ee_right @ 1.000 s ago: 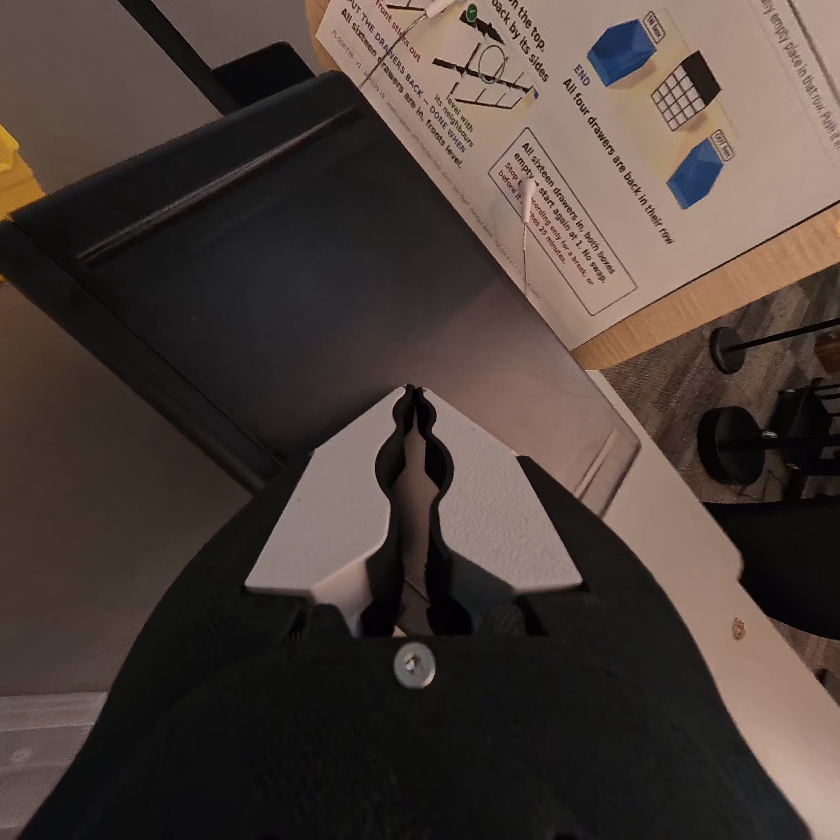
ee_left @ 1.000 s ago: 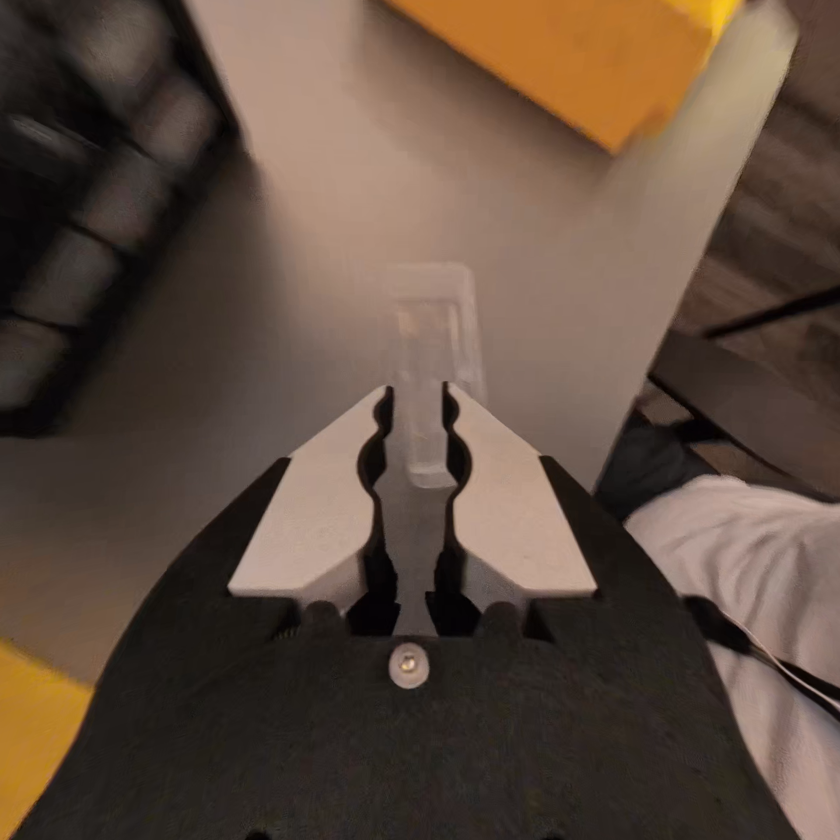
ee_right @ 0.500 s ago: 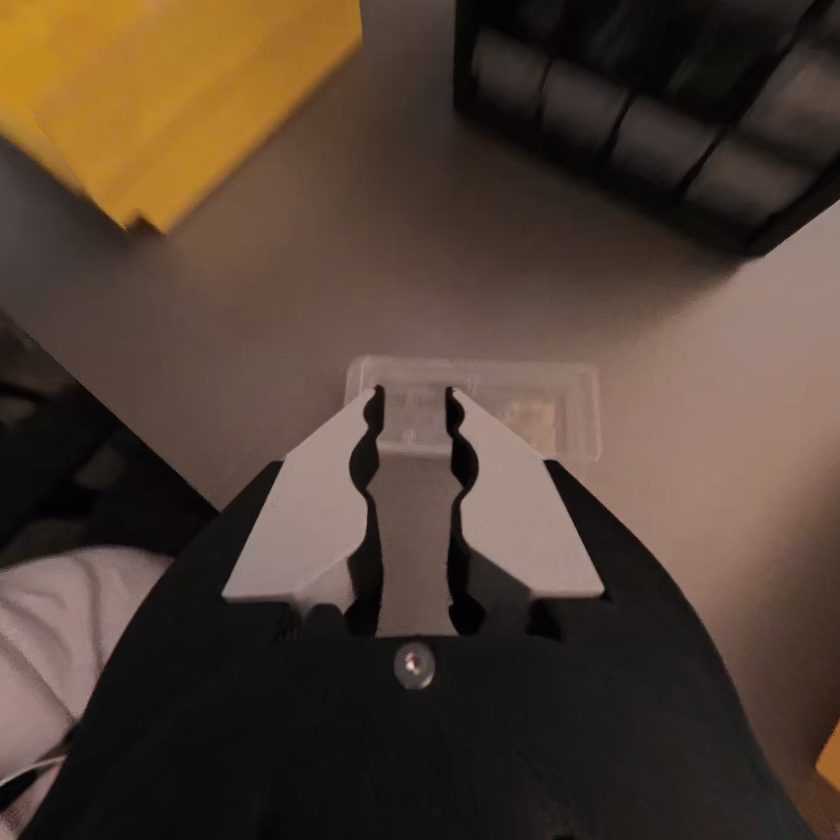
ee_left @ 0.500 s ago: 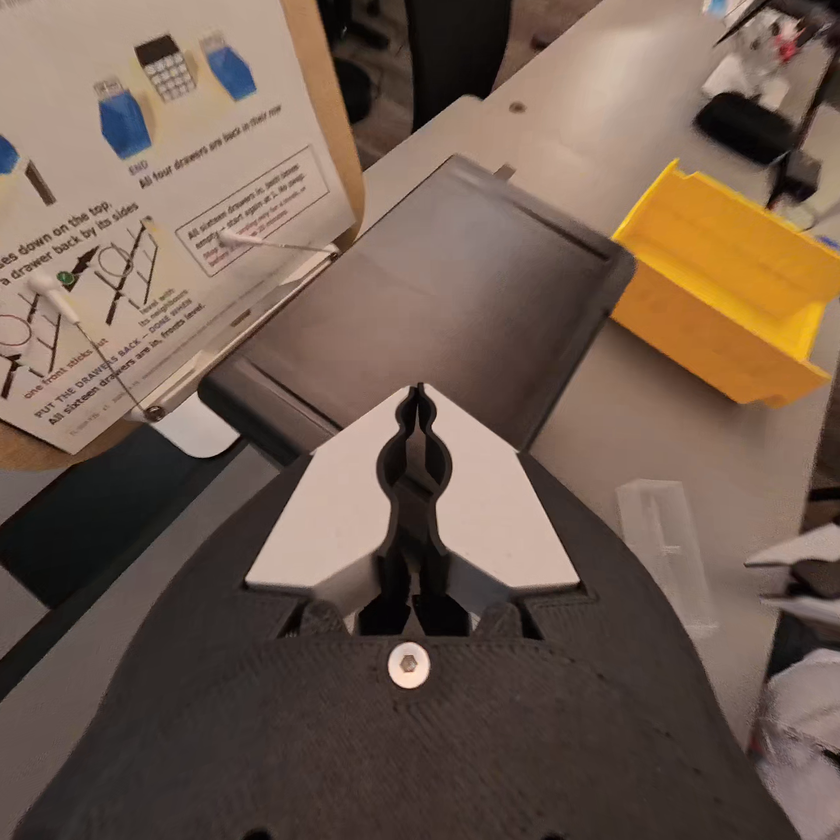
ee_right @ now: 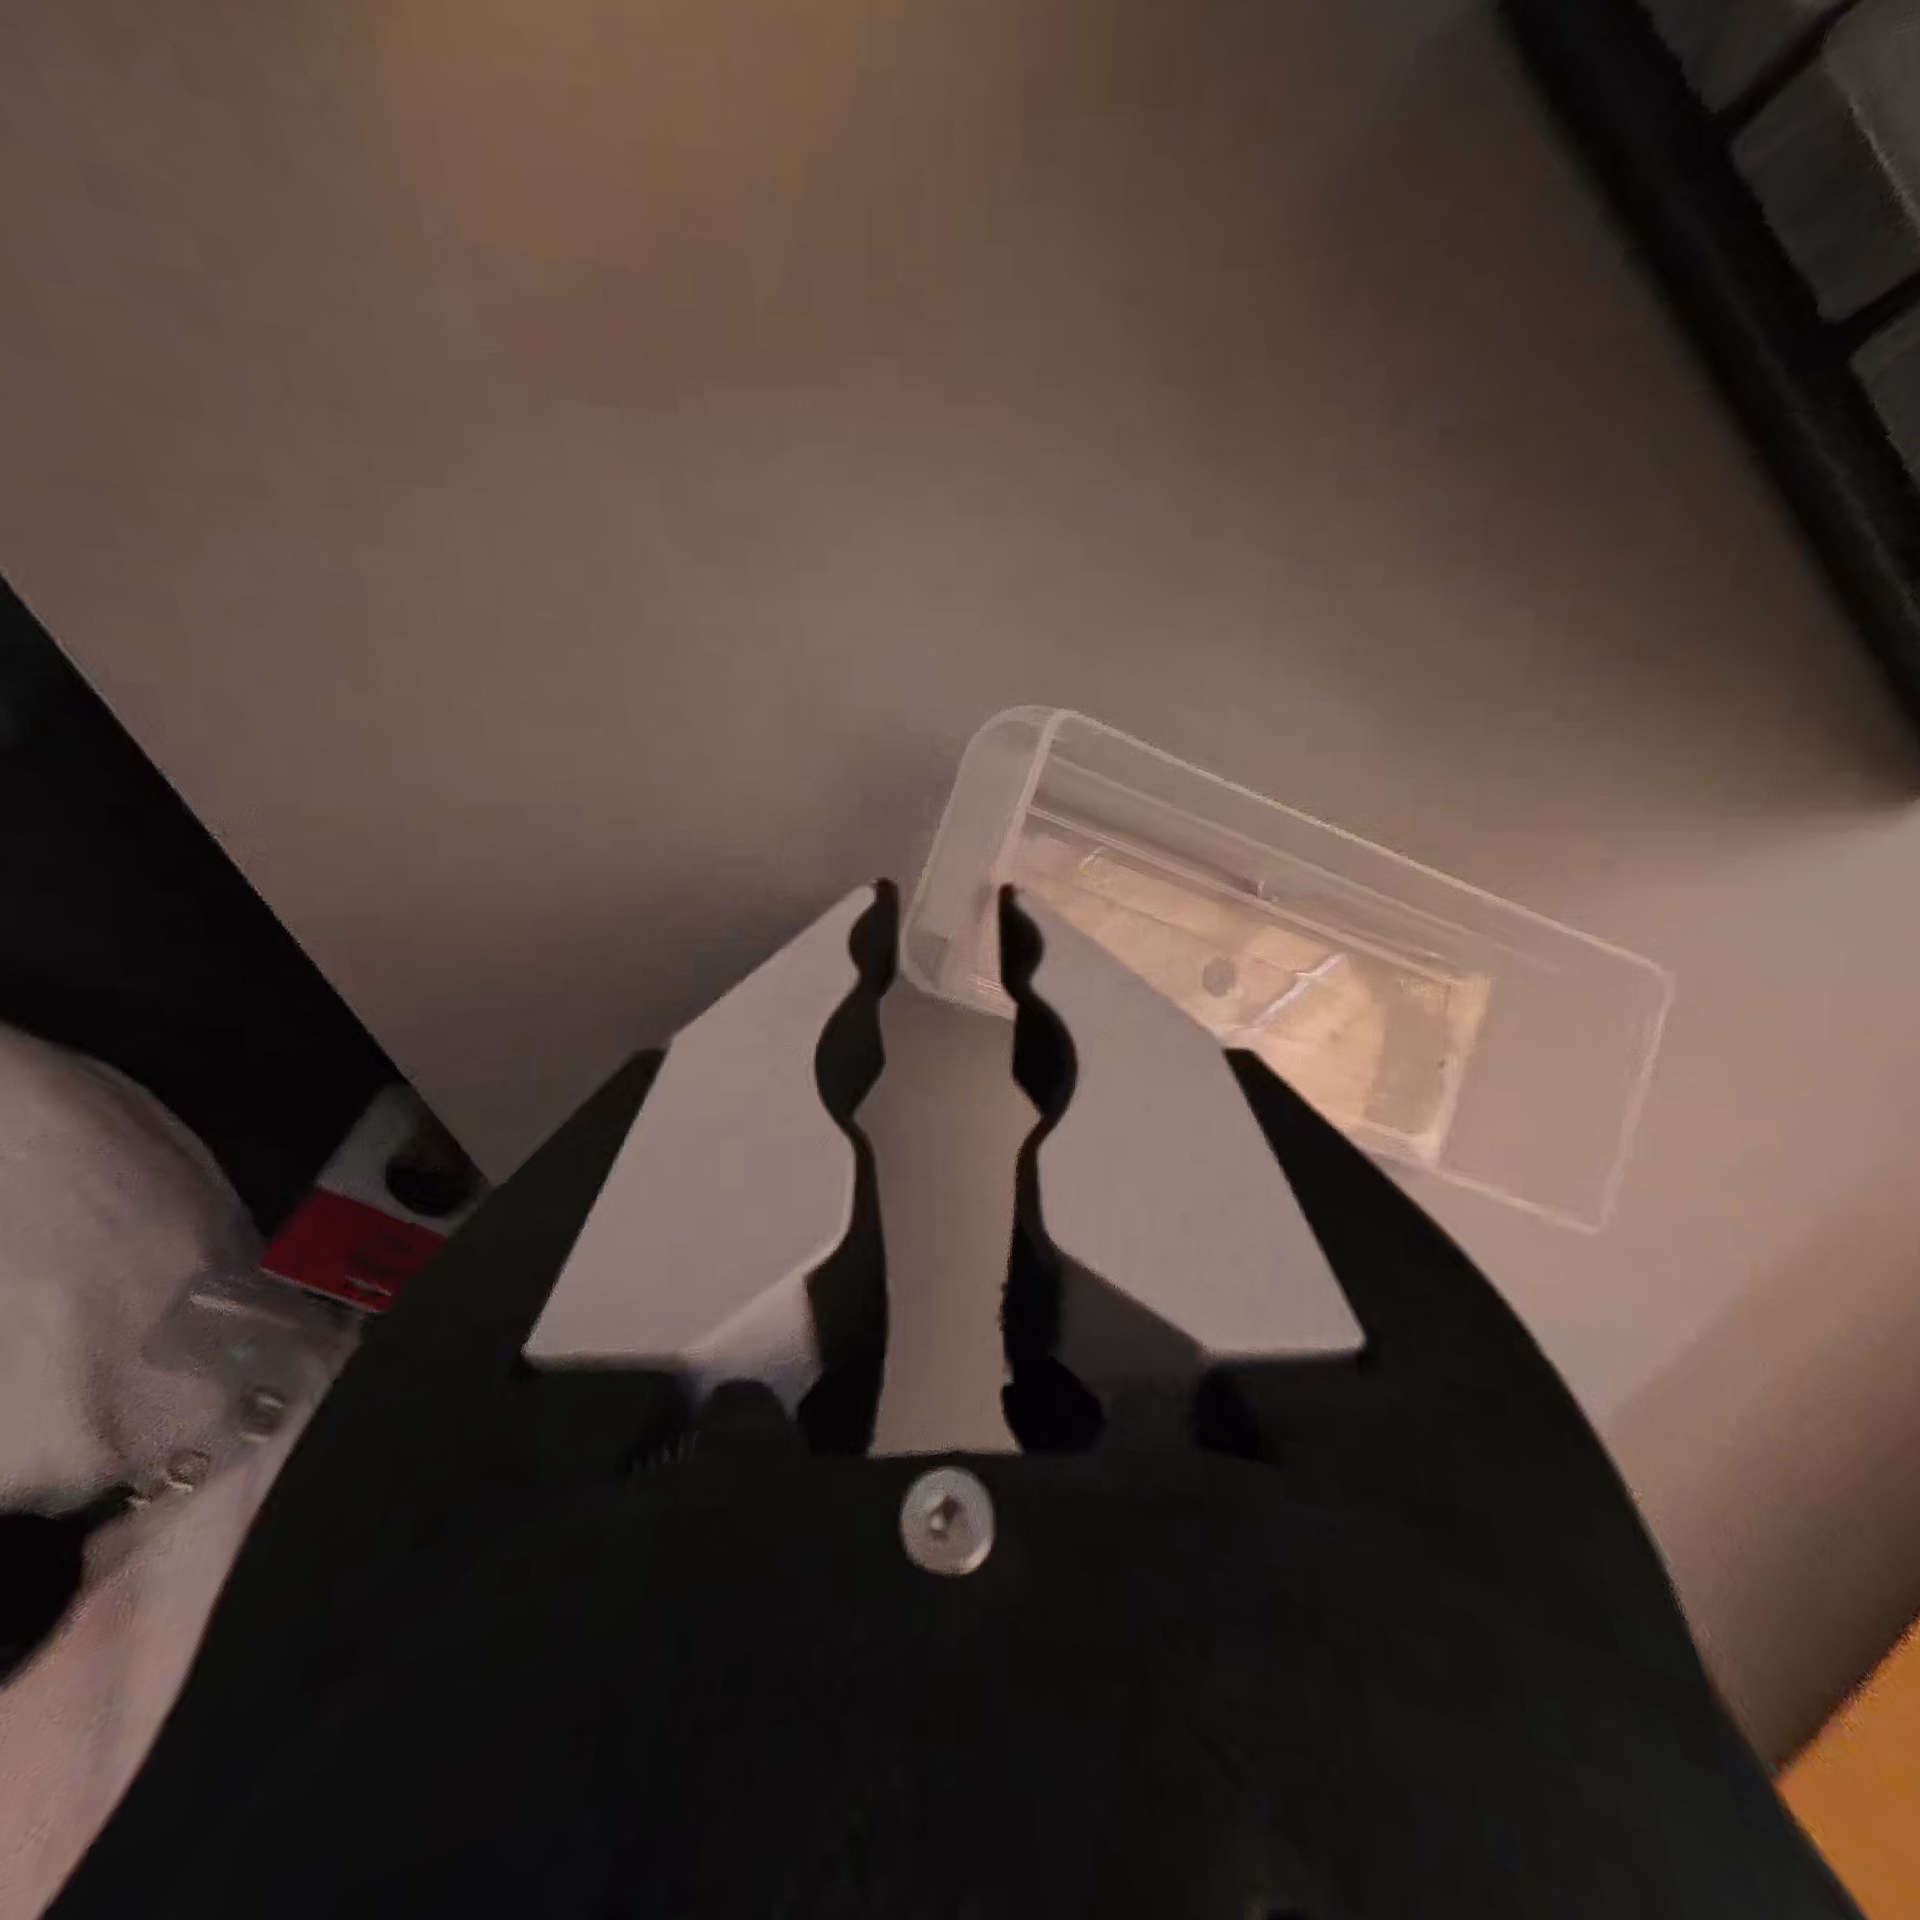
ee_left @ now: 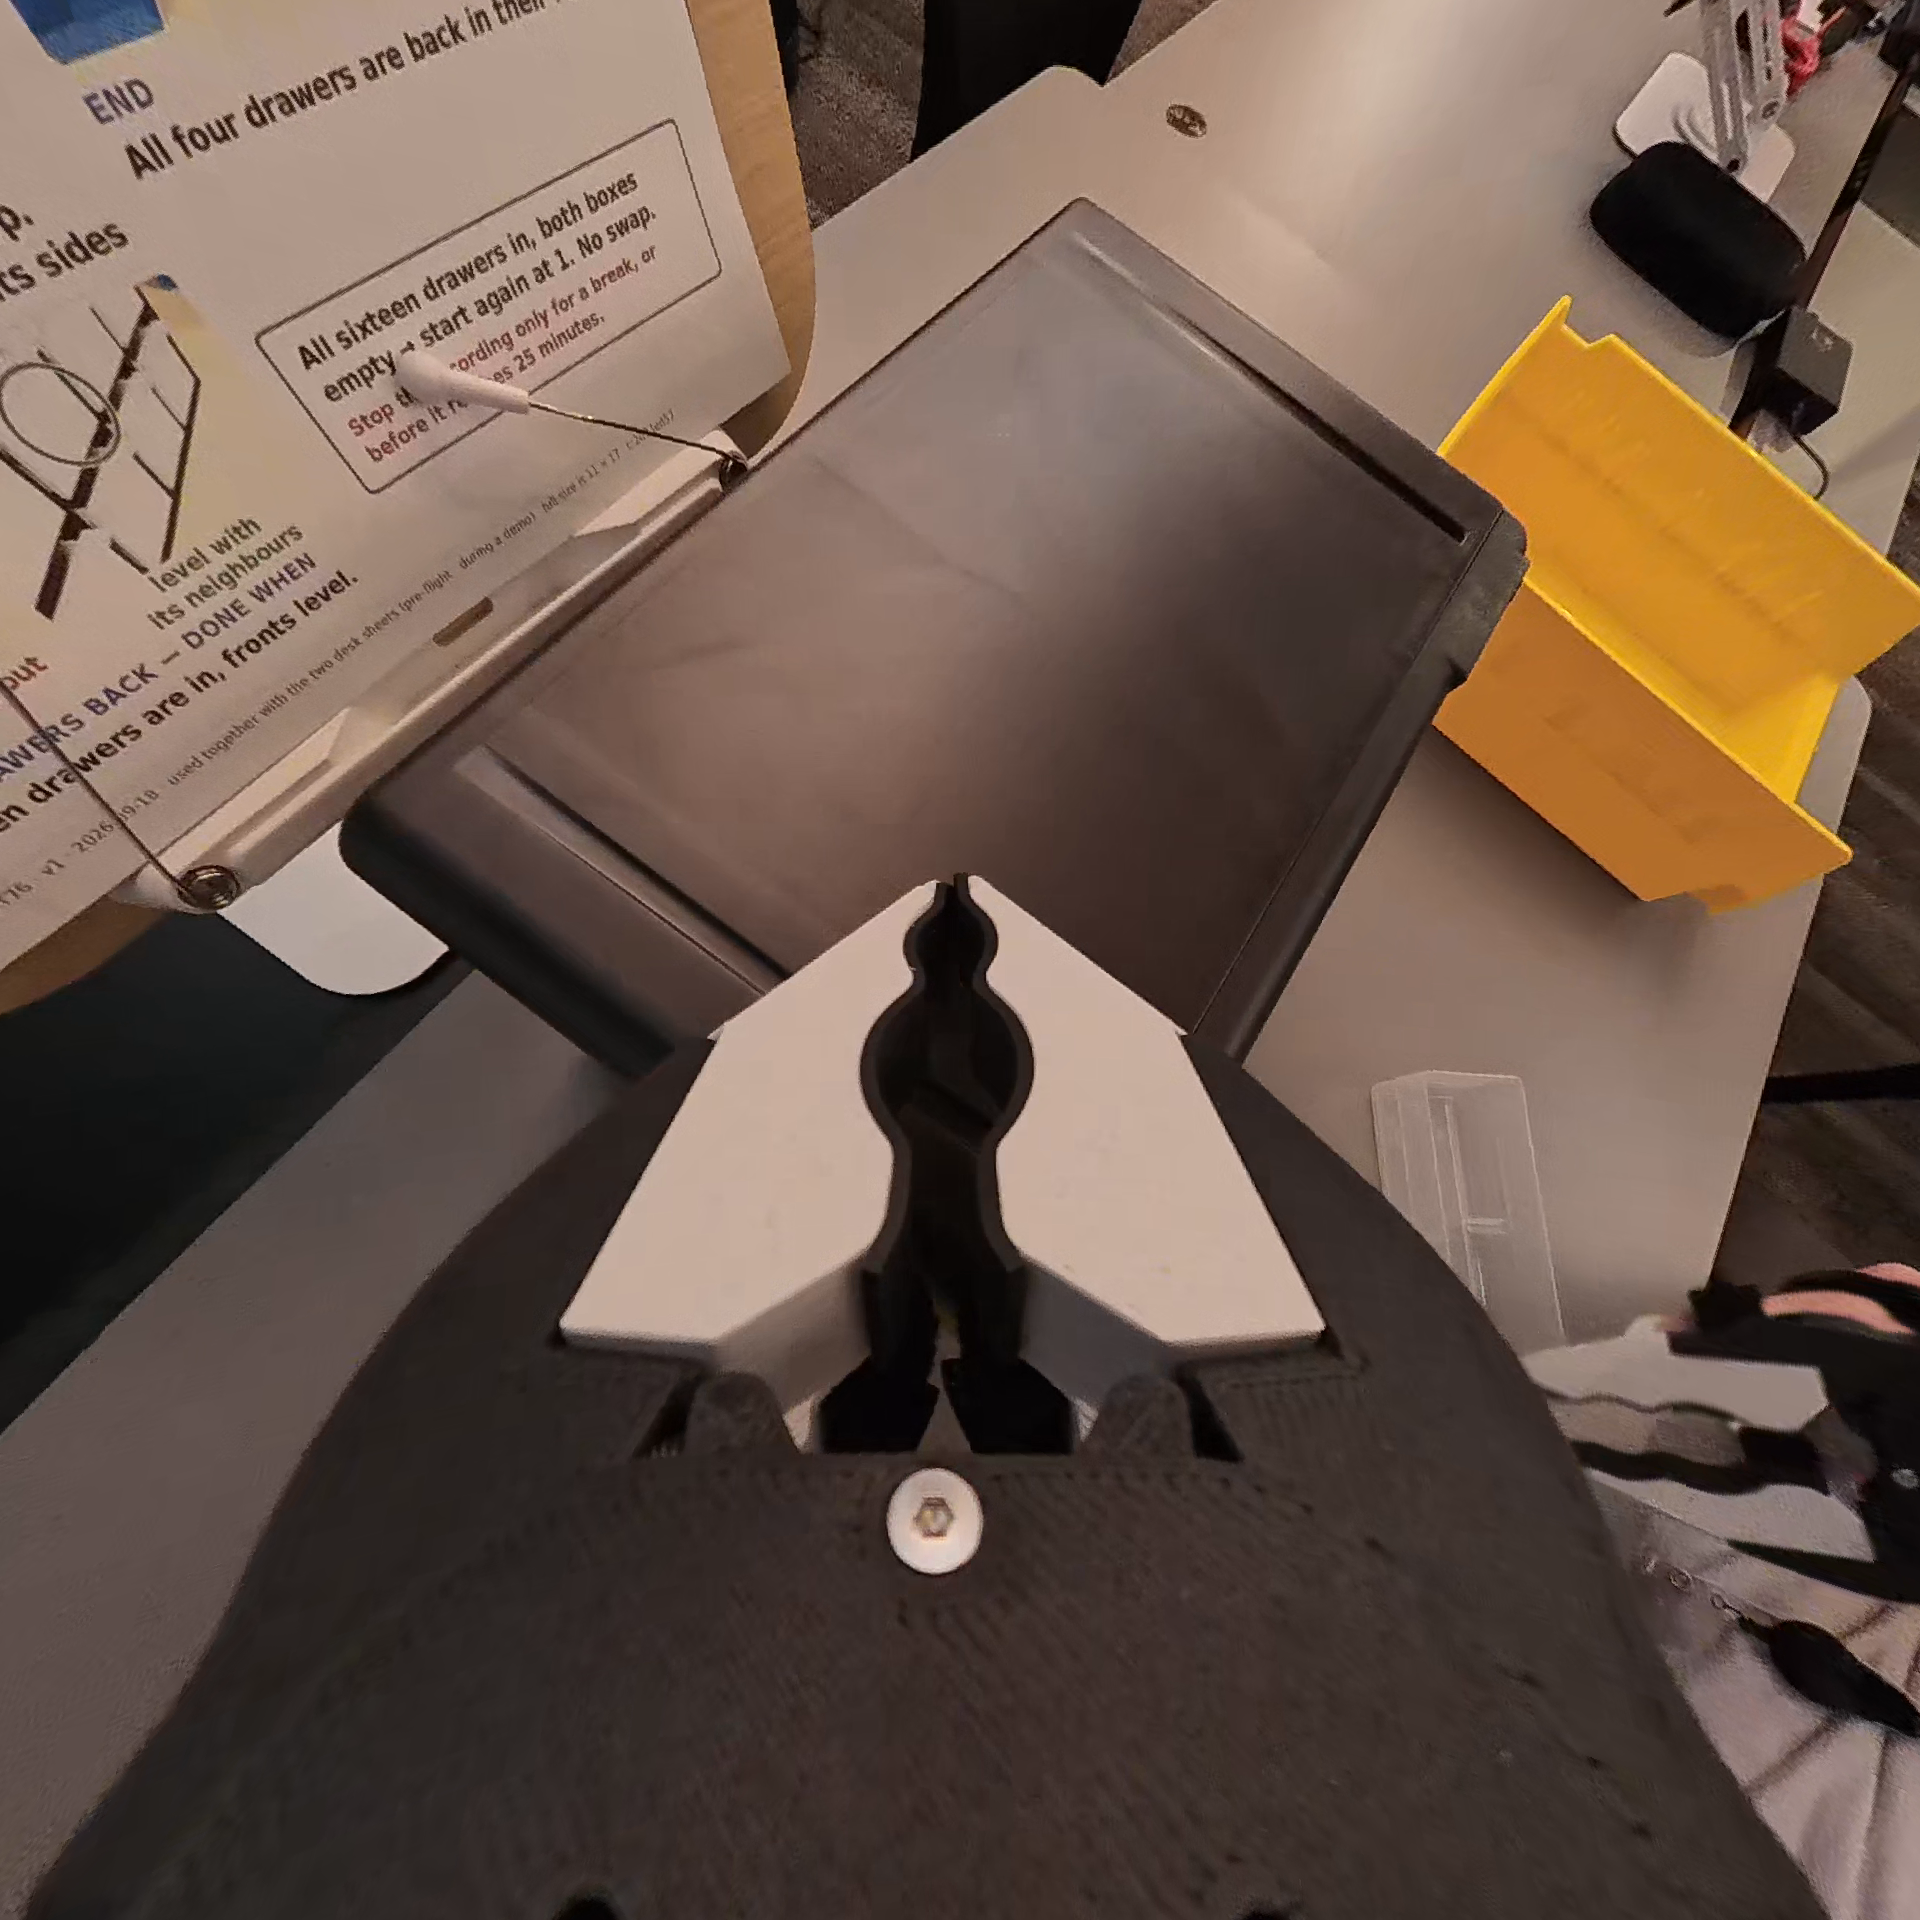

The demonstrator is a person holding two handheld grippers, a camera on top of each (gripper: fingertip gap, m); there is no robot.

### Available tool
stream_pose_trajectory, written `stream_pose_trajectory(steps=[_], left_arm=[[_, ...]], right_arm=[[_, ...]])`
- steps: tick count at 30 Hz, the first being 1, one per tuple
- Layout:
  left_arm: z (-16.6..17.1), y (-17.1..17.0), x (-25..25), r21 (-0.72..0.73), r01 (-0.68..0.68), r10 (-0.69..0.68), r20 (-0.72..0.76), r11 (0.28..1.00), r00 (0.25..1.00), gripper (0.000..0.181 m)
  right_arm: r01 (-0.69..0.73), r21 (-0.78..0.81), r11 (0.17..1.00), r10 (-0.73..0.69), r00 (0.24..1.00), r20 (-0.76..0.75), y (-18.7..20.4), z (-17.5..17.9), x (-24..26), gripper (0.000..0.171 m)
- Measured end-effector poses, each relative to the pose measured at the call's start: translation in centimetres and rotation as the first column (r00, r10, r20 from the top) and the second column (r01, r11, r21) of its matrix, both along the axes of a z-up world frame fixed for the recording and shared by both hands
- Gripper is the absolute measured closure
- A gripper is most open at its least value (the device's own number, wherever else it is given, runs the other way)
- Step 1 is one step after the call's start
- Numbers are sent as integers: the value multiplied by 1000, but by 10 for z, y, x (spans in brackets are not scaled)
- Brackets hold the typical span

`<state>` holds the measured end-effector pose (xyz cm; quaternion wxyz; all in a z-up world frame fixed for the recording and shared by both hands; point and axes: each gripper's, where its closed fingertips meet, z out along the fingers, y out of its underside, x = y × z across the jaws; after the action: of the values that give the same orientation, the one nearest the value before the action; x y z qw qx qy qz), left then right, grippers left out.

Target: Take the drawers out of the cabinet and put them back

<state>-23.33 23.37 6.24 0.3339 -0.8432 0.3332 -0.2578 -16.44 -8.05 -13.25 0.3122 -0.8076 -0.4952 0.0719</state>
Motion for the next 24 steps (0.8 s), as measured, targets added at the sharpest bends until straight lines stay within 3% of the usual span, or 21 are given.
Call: stream_pose_trajectory(steps=[1,6,10,14,16,17,19,21,22,24], left_arm=[[0,0,0,-3,0,0,3,1000,1000,181],[0,0,0,-11,5,-5,8,1000,1000,181],[0,0,0,-8,13,-13,-14,1000,1000,181],[0,0,0,-11,17,-18,-18,1000,1000,181],[0,0,0,-19,16,-16,-9,1000,1000,181],[0,0,0,-22,15,-15,-2,1000,1000,181],[0,0,0,-24,16,-16,9,1000,1000,181],[0,0,0,-24,17,-17,18,1000,1000,181],[0,0,0,-25,19,-18,22,1000,1000,181],[0,0,0,-32,22,-21,33,999,999,181]], right_arm=[[-37,20,999,36,999,42,0,-1,1,154],[-178,21,984,170,961,218,-2,-3,40,156],[-344,8,939,322,886,332,-4,-5,88,154],[-411,21,912,373,847,379,0,1,120,154],[-398,65,915,358,876,324,5,15,125,145],[-332,73,940,306,920,247,9,26,124,141],[-9,35,999,8,1000,27,29,53,121,116],[300,-189,935,-326,936,-129,36,57,117,79],[377,-244,893,-418,897,-144,37,51,114,62],[499,-216,839,-526,846,-90,42,34,113,61]])
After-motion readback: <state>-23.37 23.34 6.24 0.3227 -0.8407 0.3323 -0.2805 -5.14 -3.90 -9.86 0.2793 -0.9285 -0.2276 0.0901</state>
